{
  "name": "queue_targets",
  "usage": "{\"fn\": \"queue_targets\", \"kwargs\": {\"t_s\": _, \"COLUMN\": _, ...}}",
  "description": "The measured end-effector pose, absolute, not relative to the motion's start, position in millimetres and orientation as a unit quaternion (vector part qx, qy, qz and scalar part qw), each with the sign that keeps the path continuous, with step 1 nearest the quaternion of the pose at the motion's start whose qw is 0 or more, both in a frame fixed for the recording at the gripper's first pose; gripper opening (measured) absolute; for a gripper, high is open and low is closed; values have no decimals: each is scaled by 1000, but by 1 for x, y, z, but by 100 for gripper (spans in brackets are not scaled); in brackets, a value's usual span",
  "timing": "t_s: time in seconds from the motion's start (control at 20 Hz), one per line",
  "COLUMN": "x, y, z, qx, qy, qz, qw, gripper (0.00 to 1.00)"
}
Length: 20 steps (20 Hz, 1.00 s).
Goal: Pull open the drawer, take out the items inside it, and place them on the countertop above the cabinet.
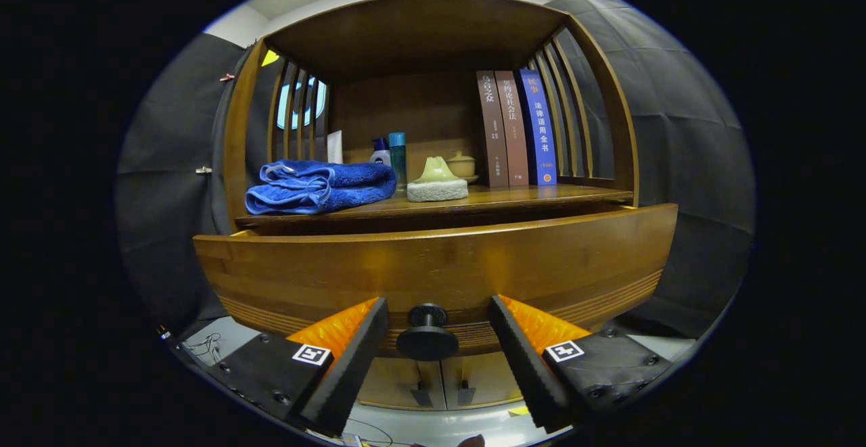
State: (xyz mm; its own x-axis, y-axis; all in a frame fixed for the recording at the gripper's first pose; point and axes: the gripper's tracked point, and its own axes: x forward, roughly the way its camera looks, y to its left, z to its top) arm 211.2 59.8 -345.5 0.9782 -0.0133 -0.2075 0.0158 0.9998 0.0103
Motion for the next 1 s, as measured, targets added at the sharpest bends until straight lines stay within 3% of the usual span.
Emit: {"fn": "queue_targets", "kwargs": {"t_s": 1.0, "x": 265, "y": 65, "z": -352, "qx": 0, "qy": 128, "qz": -2, "qw": 992, "gripper": 98}}
